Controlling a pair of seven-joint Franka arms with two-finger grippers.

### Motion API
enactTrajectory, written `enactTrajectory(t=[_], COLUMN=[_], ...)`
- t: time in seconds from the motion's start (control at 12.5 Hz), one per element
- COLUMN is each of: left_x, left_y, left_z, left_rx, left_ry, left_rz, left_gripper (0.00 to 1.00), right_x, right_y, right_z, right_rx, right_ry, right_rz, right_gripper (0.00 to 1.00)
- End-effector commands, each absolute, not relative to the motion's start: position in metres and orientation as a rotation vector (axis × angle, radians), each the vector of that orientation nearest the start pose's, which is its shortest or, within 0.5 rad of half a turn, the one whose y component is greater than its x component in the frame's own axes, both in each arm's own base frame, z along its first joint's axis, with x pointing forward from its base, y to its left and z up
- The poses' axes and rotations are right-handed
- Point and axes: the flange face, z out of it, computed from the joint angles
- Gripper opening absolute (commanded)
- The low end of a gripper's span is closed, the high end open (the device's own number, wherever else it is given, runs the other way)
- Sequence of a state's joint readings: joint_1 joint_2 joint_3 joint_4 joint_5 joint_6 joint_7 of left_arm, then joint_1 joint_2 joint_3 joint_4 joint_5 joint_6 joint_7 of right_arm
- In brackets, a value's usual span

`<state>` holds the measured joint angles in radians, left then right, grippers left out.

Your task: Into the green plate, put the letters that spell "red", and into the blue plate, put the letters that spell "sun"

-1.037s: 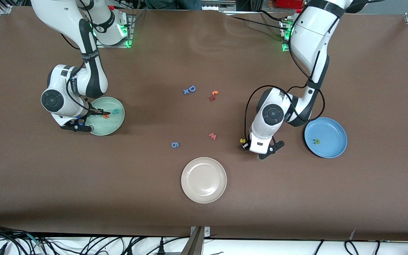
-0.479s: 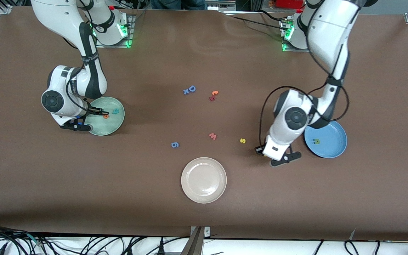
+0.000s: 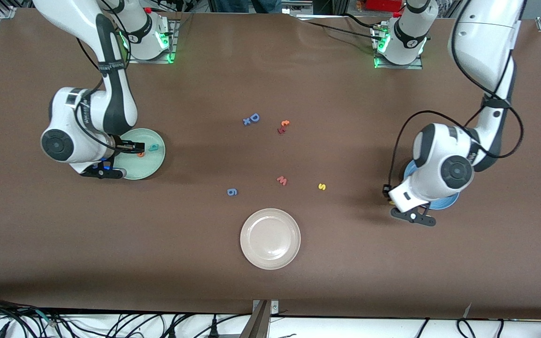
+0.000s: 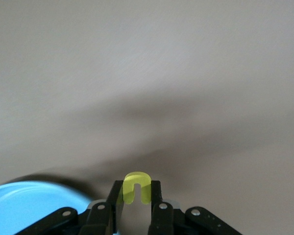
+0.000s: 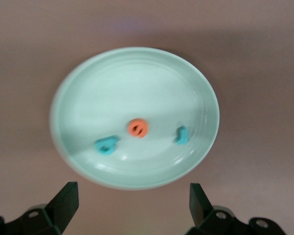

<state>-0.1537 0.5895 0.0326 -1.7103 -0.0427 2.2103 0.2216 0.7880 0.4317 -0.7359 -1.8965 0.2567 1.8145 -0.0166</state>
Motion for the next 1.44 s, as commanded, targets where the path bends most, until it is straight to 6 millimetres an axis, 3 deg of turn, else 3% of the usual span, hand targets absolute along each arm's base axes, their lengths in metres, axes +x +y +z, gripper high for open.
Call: enactTrajectory(t=[0.0,0.16,0.4,0.64,0.72,0.8,0.88,1.04,1.2,1.36], left_x=[0.648,0.643,0.639,0.637,0.638,0.638,0.638,0.639,0.641,0.639], left_y=[-0.034,-0.008,0.019,0.048,0.054,0.055,0.055,0.032,-0.030,-0.085], left_z=[0.236,0.228,0.216,0.205,0.204,0.202,0.204,0.204,0.205,0.208], left_rx=[-3.082,-3.063,-3.016,-2.973,-2.968,-2.969,-2.974,-3.005,-3.119,-3.161], left_ry=[0.731,0.855,1.022,1.145,1.166,1.164,1.163,1.159,1.082,0.863], left_rz=[0.227,0.301,0.344,0.355,0.344,0.344,0.339,0.322,0.278,0.299], left_gripper=[0.01,0.00,0.00,0.03,0.12,0.80,1.00,1.00,1.00,1.00], right_x=[0.592,0.601,0.606,0.591,0.591,0.589,0.587,0.587,0.579,0.553], right_y=[0.088,0.098,0.092,0.085,0.078,0.078,0.079,0.073,0.053,0.031], right_z=[0.362,0.406,0.472,0.526,0.530,0.533,0.534,0.537,0.537,0.529], right_rx=[-3.118,-3.121,-3.115,-3.073,-3.055,-3.078,-3.124,-3.155,-3.153,-3.138], right_ry=[0.060,0.023,0.005,-0.023,-0.026,-0.061,-0.102,-0.152,-0.143,-0.111], right_rz=[0.619,0.620,0.590,0.489,0.484,0.486,0.491,0.475,0.409,0.304], right_gripper=[1.00,1.00,1.00,1.00,1.00,1.00,1.00,1.00,1.00,1.00])
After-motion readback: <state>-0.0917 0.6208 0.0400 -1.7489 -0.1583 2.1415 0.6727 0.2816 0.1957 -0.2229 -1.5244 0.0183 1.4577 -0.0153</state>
